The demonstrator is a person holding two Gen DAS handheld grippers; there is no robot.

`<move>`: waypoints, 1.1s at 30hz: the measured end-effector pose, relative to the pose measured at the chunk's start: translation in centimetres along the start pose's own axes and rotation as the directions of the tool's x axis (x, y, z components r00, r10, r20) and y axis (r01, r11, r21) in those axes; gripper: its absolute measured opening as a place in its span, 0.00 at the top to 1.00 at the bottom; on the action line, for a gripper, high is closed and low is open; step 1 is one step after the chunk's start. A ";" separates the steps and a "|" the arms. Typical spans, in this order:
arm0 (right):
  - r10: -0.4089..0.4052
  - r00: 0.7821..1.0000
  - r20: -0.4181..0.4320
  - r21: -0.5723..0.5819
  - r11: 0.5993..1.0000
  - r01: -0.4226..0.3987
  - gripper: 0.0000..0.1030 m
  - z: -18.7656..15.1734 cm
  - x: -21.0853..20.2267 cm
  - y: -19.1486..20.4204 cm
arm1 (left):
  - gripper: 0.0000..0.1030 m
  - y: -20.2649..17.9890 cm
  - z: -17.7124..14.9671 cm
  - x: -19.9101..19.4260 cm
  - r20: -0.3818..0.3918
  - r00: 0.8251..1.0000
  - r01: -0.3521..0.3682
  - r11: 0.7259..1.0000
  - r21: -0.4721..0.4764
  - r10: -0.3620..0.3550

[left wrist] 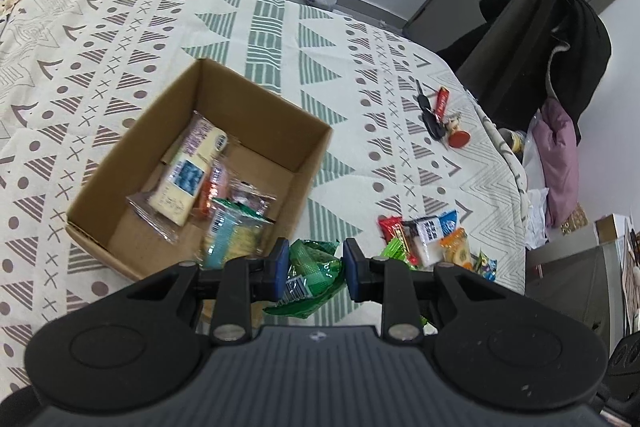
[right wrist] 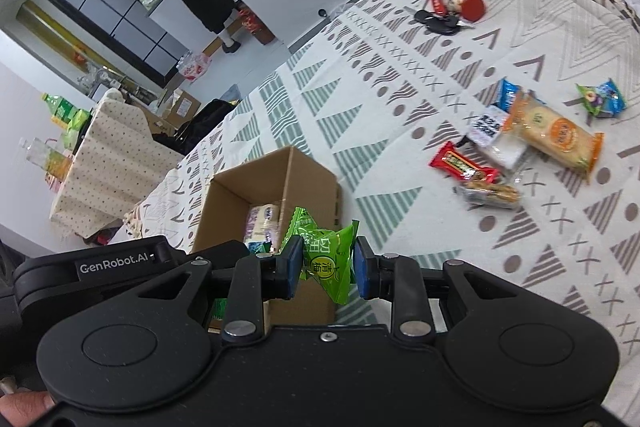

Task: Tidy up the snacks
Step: 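Carry the green packet with the left tool while the right carries its green packet to the box, then open the left tool over the box while the right releases its green packet inside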

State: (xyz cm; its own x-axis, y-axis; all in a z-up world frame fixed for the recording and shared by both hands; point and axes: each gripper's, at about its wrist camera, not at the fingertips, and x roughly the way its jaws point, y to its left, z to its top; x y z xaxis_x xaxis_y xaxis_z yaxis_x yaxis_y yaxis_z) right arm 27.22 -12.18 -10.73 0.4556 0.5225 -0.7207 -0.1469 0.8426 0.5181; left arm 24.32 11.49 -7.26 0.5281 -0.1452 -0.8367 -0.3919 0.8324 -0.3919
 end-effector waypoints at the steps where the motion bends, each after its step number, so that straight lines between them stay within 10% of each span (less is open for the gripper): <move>1: 0.001 1.000 -0.002 -0.006 1.000 -0.001 0.74 0.0 0.2 0.4 | 0.73 0.4 0.2 0.0 -0.001 1.000 0.000 1.000 -0.005 0.000; 29: 0.061 0.996 -0.060 -0.076 0.995 -0.066 0.73 1.0 5.8 7.3 | 0.61 7.8 4.0 -0.1 -0.011 0.994 -0.111 0.989 -0.098 0.111; 33: 0.083 0.996 -0.034 -0.096 0.992 -0.086 0.53 1.6 5.2 7.9 | 0.46 7.8 3.7 -0.6 -0.011 0.991 -0.137 0.986 -0.098 0.136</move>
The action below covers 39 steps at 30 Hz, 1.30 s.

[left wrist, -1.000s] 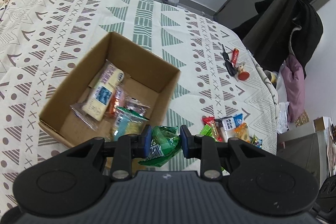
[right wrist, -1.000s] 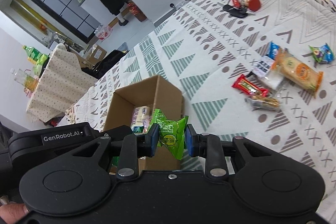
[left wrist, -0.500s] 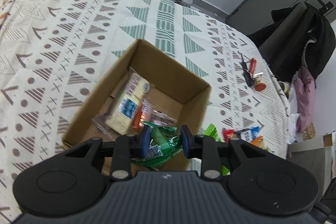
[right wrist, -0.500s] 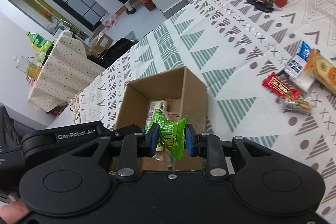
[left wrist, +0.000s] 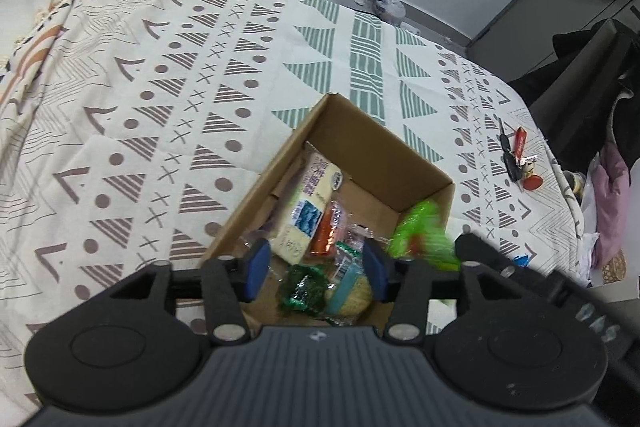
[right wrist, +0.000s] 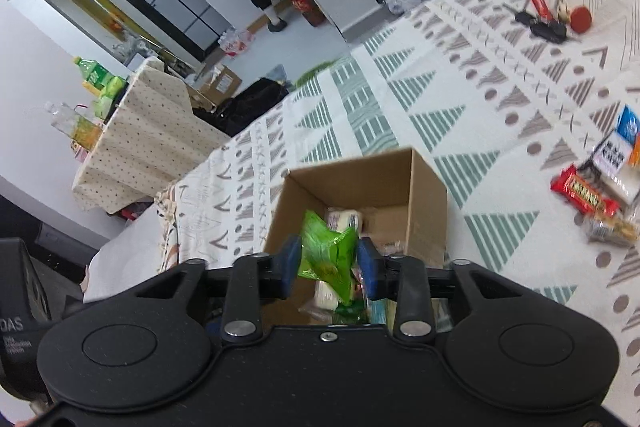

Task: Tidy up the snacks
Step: 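Open the left tool over the box while the right releases its green packet inside, then withdraw both tools from the box toward the remaining snacks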

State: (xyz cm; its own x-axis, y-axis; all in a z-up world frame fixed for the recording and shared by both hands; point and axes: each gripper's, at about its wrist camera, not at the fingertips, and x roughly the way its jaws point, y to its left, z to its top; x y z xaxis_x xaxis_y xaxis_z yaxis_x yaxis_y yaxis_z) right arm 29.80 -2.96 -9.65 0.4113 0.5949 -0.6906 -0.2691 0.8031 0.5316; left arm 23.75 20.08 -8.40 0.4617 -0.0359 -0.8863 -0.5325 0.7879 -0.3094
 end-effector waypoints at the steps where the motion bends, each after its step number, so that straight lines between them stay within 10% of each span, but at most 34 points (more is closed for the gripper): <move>1: -0.005 1.000 0.007 -0.001 1.000 0.005 0.47 0.1 -0.2 0.0 | 0.44 0.0 -0.1 -0.1 -0.002 1.000 -0.006 1.000 -0.001 0.006; 11: -0.048 0.999 -0.006 0.031 0.998 0.048 0.45 -1.0 -2.7 -2.7 | 0.19 -3.0 -2.1 -0.2 -0.022 1.000 0.001 0.999 0.044 0.000; 39: -0.161 0.985 0.061 0.150 0.977 0.150 0.37 -1.2 -10.2 -16.0 | 0.14 -13.7 -7.5 1.7 -0.050 0.993 0.112 0.982 0.154 -0.105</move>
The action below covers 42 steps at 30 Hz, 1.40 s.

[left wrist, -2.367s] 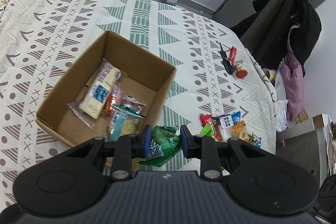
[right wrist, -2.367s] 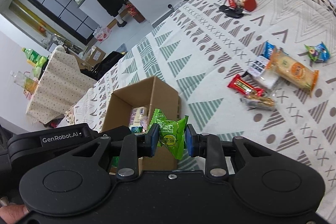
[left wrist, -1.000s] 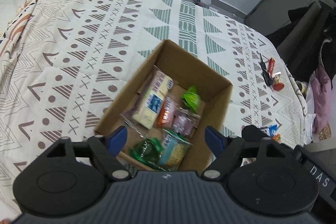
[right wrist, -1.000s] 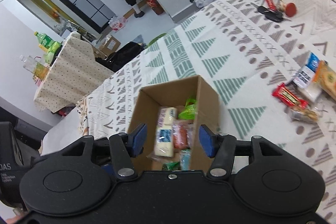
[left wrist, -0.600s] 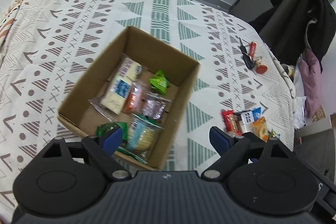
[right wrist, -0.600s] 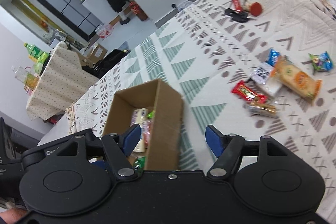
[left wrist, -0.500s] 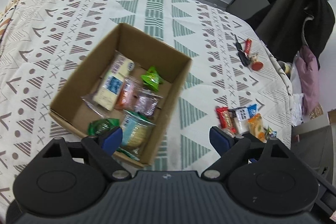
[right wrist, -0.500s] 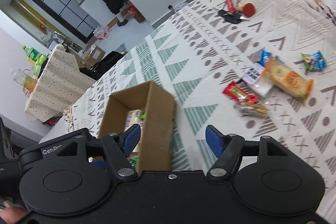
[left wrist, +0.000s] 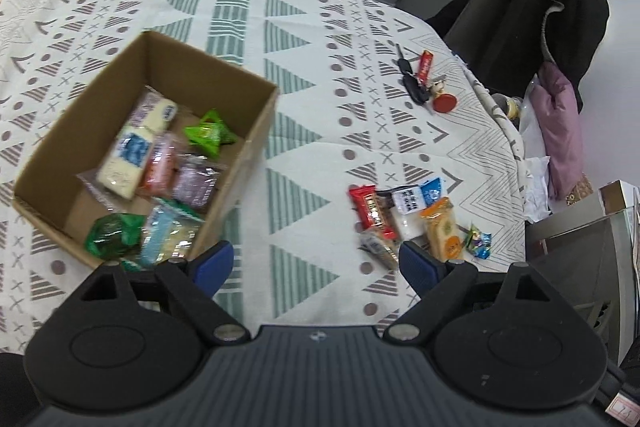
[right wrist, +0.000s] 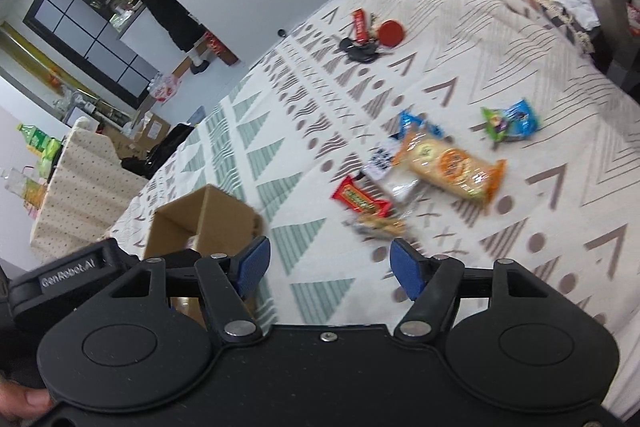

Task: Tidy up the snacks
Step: 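Withdraw both tools from the box toward the remaining snacks, then grasp the clear-wrapped biscuit stick with the left tool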

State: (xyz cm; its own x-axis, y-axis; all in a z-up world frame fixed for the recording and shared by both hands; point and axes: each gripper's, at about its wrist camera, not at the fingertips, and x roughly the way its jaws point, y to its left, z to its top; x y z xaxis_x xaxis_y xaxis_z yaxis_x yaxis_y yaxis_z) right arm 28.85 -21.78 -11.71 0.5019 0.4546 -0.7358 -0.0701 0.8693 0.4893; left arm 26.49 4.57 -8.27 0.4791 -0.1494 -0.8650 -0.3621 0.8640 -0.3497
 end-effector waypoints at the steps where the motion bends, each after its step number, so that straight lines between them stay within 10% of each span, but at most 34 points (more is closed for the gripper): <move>1: -0.002 1.000 0.002 0.000 1.000 0.002 0.39 0.1 0.0 -0.4 | 0.15 -0.4 0.0 0.3 0.001 1.000 0.003 1.000 0.003 -0.003; 34: -0.025 0.997 -0.071 -0.030 0.999 0.023 0.53 5.9 5.6 -8.8 | 0.57 -7.2 -1.1 15.6 -0.193 0.981 -0.034 0.996 -0.088 0.017; 42: -0.027 0.992 -0.120 -0.060 0.998 0.020 0.49 6.7 8.1 -8.2 | 0.83 -7.0 -0.7 16.7 -0.229 0.970 -0.103 0.992 -0.078 0.082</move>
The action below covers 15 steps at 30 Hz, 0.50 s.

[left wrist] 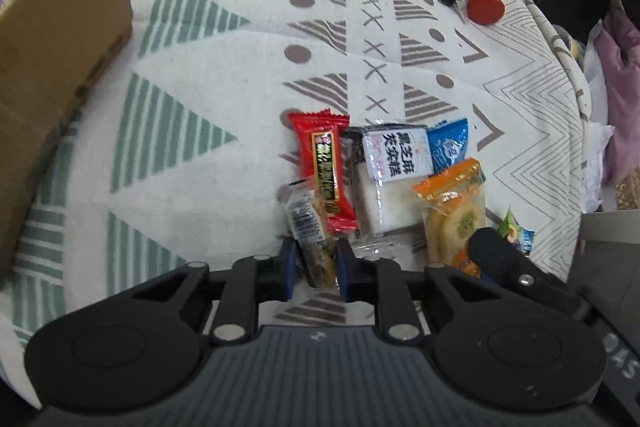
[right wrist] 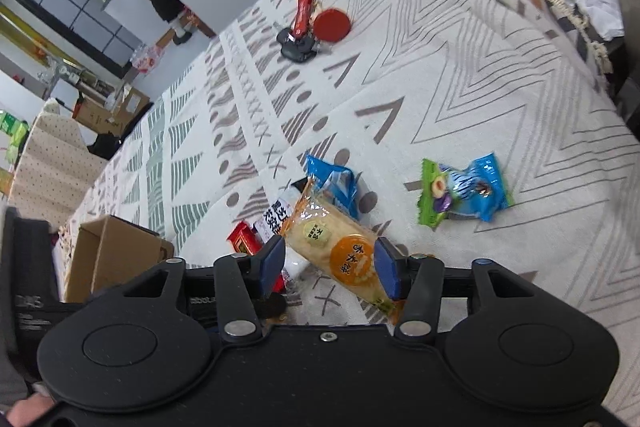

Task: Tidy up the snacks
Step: 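Grasp the clear-wrapped biscuit stick with the left tool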

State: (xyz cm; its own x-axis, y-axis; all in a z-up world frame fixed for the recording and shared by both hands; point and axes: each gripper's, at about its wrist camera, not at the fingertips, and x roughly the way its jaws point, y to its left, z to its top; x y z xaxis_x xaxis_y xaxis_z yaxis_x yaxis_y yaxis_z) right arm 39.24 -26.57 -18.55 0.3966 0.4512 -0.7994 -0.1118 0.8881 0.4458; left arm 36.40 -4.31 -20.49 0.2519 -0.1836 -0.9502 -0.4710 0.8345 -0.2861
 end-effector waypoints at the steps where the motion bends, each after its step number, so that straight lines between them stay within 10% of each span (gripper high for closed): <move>1: -0.008 1.000 -0.008 -0.001 1.000 0.008 0.48 0.1 0.4 0.1 | 0.83 0.1 0.1 -0.2 0.006 1.000 -0.011 1.000 0.005 0.011; 15: -0.008 1.000 -0.001 -0.155 0.988 0.007 0.25 -0.3 1.7 3.0 | 0.83 3.3 0.6 -2.2 0.031 0.999 -0.031 0.999 -0.013 0.031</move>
State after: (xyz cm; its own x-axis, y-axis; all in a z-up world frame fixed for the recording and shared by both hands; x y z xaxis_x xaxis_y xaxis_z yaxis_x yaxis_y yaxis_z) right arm 39.33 -23.08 -18.72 0.3968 0.4446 -0.8030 -0.2490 0.8942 0.3721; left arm 34.77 -0.84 -19.28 0.2634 -0.1408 -0.9543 -0.4895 0.8330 -0.2580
